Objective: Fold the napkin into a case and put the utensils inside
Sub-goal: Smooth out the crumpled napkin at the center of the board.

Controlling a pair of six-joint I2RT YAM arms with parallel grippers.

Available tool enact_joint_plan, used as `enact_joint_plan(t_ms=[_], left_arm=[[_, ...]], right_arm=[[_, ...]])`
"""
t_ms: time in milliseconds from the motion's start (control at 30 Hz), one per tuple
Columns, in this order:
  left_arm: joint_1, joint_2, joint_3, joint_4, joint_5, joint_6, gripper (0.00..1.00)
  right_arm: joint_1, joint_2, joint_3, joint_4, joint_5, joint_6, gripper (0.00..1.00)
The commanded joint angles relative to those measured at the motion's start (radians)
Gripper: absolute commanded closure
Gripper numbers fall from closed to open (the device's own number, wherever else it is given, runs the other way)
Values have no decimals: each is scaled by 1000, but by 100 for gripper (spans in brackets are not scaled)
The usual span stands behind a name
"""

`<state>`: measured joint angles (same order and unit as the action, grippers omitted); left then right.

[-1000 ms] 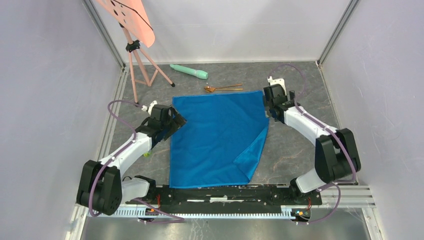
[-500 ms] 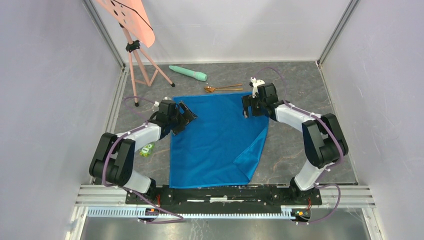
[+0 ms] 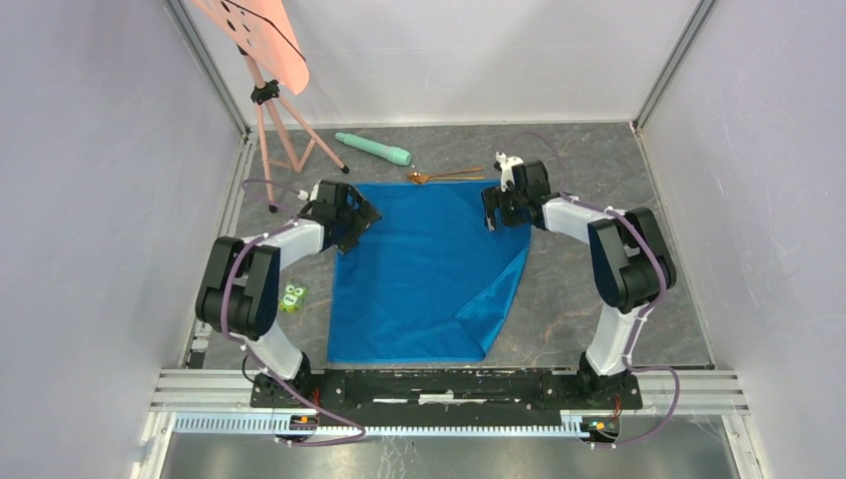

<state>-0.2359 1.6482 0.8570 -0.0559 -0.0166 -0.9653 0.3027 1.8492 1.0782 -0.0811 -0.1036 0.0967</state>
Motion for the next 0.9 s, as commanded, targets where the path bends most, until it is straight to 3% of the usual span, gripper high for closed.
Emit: enact_joint_plan(t_ms=[0, 100, 200, 300, 433, 700, 867], left_arm=[[7, 30, 99, -152, -31, 74, 0], [2, -63, 57, -154, 11, 70, 0], [-11, -192, 4, -148, 89, 86, 0], [-18, -284, -51, -93, 196, 123, 0], [-27, -314, -73, -61, 333, 168, 0], [-56, -337, -279, 52, 220, 43, 0], [-55, -324, -302, -18, 76, 27, 0]], right_arm=[[8, -18, 108, -77, 61, -56, 13], [73, -132, 93, -181, 137, -31, 12], [218, -231, 21, -263, 141, 13, 8], [357, -294, -72, -253, 31, 122, 8], [500, -353, -152, -193, 2, 246, 8], [670, -327, -238, -87, -12, 341, 15], [685, -352, -329, -46, 17, 391, 19]])
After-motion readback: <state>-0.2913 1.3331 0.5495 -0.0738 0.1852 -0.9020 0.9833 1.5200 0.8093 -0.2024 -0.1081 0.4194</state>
